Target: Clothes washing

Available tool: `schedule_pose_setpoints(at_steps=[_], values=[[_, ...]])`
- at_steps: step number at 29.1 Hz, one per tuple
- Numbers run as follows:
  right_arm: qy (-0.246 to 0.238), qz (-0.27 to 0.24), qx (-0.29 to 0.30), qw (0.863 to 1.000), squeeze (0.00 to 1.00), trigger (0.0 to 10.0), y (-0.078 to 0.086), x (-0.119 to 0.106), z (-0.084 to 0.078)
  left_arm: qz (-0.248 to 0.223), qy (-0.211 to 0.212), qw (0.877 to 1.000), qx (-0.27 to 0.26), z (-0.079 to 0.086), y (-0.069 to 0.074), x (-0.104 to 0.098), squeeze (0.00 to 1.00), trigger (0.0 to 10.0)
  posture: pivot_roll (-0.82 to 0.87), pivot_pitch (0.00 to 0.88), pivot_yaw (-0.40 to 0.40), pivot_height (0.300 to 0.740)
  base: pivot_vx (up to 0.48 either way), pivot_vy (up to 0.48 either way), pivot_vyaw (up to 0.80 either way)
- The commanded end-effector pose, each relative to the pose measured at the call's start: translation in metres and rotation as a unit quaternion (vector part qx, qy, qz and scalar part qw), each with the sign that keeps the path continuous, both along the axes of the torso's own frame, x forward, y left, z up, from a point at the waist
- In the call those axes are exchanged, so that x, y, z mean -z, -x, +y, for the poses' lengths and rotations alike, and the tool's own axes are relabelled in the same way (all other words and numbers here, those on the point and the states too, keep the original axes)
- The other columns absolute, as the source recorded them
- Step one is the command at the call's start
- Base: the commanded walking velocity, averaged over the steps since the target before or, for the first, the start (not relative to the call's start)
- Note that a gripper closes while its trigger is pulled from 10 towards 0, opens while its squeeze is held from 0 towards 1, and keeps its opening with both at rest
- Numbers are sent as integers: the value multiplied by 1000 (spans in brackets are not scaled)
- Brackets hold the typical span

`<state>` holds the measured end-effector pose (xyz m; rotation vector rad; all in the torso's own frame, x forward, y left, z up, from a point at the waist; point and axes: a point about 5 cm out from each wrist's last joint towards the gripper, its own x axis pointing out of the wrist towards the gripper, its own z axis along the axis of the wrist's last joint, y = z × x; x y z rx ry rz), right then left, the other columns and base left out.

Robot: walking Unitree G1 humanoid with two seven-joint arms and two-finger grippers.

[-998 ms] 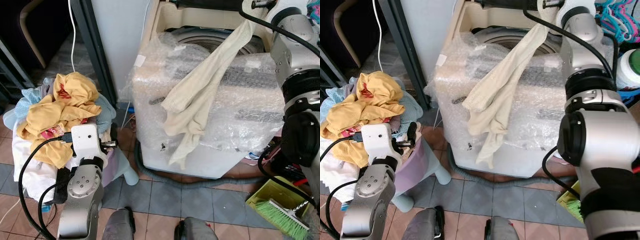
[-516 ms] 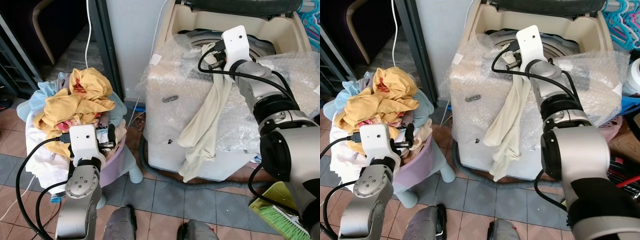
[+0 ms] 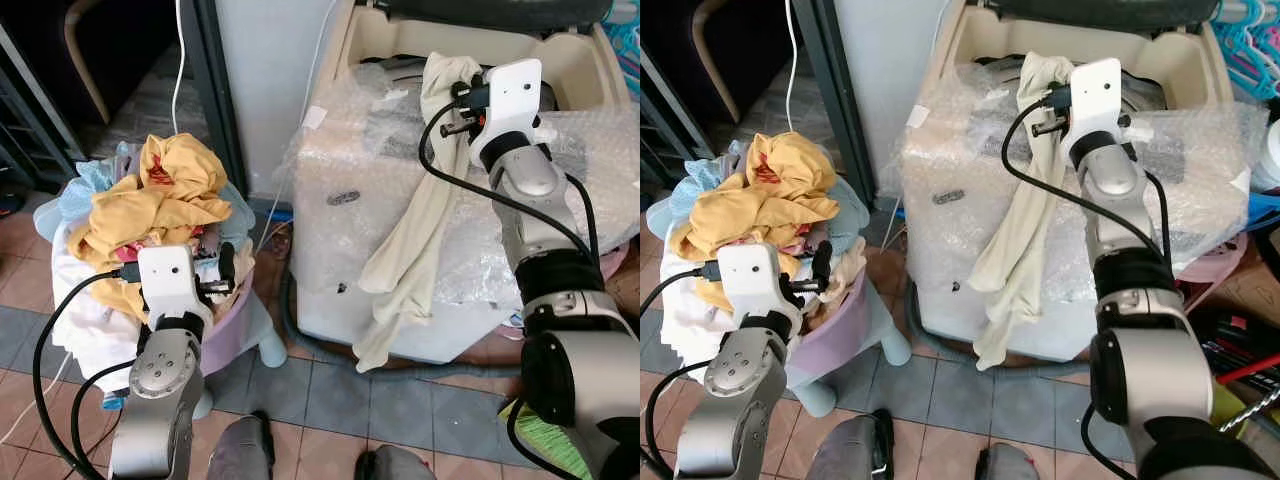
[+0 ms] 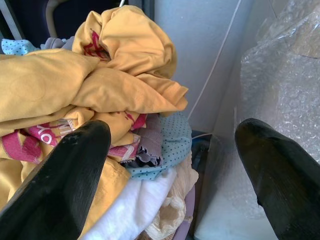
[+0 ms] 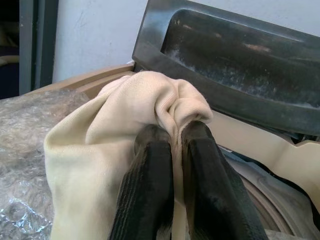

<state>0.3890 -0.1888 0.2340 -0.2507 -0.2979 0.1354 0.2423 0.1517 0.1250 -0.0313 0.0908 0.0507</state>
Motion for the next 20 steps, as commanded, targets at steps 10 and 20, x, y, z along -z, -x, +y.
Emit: schedule_pose_setpoints(at_steps=[10, 20], values=[[9, -83, -35, 996, 0, 10000, 18, -32, 12, -28, -2, 999, 19, -4, 0, -10, 0, 10000, 47, 112, -26, 740, 447, 0, 0], [57, -123, -54, 989, 0, 10000, 4, -84, 6, -25, -1, 1000, 18, -4, 2, -8, 0, 10000, 54, 115, -39, 740, 390, 0, 0]])
